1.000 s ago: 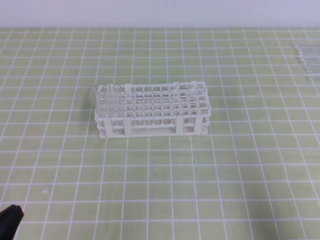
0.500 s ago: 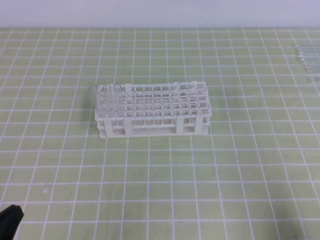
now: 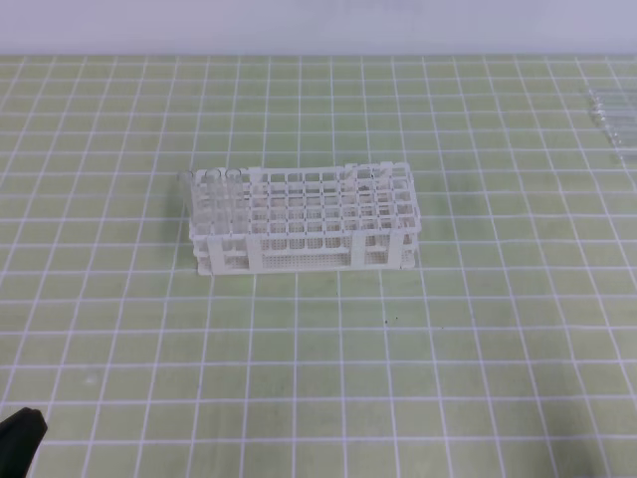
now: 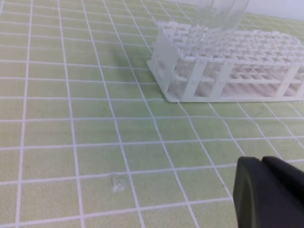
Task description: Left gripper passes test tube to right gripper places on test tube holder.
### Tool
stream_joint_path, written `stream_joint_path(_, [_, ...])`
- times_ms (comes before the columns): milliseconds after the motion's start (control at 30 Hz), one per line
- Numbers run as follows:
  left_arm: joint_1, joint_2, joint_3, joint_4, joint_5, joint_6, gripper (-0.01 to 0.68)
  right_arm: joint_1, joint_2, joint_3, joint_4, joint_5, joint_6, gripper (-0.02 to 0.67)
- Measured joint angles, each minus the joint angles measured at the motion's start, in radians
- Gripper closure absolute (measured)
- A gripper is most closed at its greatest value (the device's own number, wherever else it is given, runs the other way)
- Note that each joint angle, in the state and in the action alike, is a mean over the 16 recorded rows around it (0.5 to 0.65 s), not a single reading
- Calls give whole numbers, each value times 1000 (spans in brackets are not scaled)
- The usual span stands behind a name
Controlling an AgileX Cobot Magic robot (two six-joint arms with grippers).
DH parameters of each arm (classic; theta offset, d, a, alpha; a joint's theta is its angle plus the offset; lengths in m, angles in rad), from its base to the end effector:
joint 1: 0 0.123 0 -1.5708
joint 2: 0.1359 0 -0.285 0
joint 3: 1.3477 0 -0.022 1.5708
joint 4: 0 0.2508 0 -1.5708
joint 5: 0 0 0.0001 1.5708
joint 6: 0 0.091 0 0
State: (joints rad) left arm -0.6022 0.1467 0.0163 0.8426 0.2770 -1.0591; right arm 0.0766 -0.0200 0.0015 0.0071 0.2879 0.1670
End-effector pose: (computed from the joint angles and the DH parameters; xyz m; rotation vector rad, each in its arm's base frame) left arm 0.0633 -0.0209 0.1822 0.1922 1.8365 -0.4007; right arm 0.0533 0.0043 0.1877 0.0839 1.7546 0.1844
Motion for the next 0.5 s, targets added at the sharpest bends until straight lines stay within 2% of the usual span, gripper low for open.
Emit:
stream_joint_path(233, [22, -25, 0, 50, 8, -3, 673, 0, 0, 0, 0, -1, 0, 651])
stream_joint_path(500, [158, -94, -2, 122, -37, -29, 673, 0, 1, 0, 1, -2, 0, 651])
